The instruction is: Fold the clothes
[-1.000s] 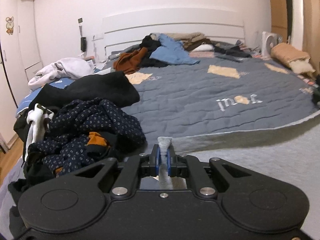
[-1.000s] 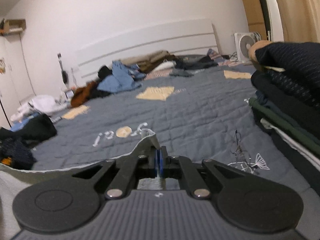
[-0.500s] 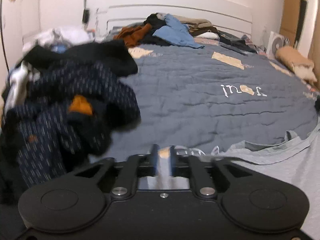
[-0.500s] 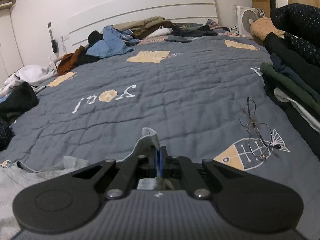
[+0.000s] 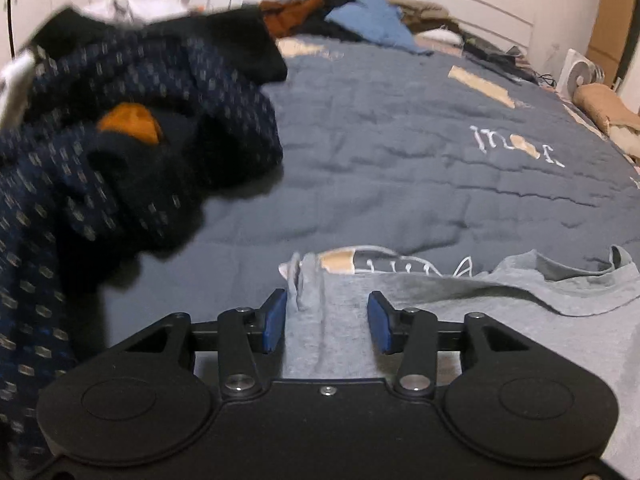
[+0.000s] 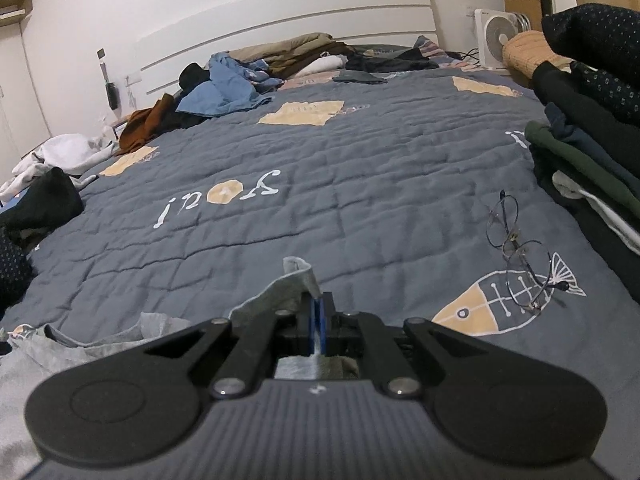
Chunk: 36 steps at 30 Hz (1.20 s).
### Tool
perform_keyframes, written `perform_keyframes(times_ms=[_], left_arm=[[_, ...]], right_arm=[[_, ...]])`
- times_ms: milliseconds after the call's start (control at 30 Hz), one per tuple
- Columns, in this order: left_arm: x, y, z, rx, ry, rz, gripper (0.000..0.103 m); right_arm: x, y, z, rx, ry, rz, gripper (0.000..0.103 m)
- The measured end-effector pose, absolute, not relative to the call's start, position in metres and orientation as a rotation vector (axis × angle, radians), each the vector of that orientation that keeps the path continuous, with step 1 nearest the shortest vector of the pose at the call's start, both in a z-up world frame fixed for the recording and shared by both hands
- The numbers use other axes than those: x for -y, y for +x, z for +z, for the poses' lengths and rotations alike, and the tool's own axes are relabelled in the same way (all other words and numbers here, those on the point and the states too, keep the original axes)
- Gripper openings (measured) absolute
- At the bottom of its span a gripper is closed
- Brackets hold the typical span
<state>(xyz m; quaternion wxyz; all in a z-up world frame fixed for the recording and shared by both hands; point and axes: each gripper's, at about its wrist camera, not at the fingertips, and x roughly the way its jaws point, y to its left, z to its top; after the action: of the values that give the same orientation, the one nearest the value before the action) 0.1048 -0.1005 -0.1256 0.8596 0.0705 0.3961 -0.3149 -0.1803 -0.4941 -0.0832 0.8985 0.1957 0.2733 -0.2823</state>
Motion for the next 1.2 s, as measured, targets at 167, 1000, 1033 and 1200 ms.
perform_keyframes(times_ms=[167, 1000, 1033, 1200], left_arm=[[0.094, 0.114, -0.120, -0.813, 0.065, -0.656, 0.005], [0.098, 0.115, -0.113, -0.710, 0.125, -0.560, 0.014], [0.096, 0.113, -0.109, -0.697, 0.125, -0.548, 0.025], [0.078, 0.091, -0.081, -0.614, 0.107, -0.541, 0.052]], right_arm=[[0.500, -0.184, -0.085, -0.555, 0.422, -0.601, 0.002], [0.524, -0.165, -0.103, -0.620, 0.423, -0.665, 0.008], [0.524, -0.168, -0.099, -0.609, 0.425, -0.665, 0.009], [0.516, -0.183, -0.078, -0.568, 0.427, -0.648, 0.018]])
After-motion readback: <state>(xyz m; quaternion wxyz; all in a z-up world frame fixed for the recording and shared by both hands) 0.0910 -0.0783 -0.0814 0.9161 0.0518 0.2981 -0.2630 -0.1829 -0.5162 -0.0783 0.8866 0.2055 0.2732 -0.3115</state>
